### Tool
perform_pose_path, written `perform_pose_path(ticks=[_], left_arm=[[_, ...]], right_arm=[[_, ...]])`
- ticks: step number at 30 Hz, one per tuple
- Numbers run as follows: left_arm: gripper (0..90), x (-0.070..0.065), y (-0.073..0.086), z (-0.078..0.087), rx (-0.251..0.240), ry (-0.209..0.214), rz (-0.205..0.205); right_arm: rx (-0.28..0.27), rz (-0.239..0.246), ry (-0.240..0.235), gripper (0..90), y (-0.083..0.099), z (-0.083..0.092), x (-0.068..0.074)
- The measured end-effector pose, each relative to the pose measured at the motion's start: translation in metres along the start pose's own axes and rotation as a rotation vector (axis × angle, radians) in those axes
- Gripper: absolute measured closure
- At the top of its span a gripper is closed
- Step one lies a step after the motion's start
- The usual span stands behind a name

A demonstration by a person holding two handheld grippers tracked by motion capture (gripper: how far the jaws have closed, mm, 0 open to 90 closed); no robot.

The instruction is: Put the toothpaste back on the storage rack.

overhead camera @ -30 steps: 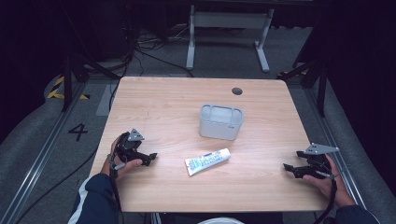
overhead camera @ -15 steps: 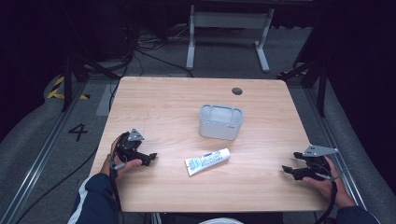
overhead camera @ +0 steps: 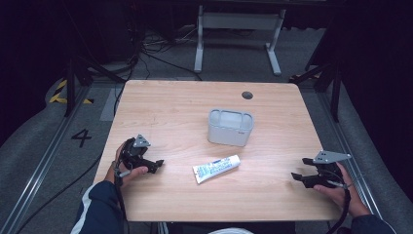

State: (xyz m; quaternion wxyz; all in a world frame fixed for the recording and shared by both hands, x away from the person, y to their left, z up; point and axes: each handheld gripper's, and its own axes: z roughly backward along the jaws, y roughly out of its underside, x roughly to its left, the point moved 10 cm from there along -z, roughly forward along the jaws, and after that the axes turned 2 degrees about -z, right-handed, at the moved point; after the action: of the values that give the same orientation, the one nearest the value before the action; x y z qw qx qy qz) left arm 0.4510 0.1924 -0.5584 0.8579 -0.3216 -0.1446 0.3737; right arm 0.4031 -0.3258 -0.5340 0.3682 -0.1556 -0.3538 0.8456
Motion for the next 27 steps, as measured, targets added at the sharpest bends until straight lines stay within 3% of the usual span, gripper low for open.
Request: perform_pose_path(ticks=[12,27], left_arm=[[0.1,0.000,0.000,0.000,0.000,-0.004,-0.003],[0.1,0.000,0.000,0.000,-0.001,-0.005,-0.002]], right_arm=[[-0.026,0.095,-0.086,24.3,-0.036,0.001,0.030],[-0.028,0.207,-0.130,24.4,-0.070,-0.010,0.059]])
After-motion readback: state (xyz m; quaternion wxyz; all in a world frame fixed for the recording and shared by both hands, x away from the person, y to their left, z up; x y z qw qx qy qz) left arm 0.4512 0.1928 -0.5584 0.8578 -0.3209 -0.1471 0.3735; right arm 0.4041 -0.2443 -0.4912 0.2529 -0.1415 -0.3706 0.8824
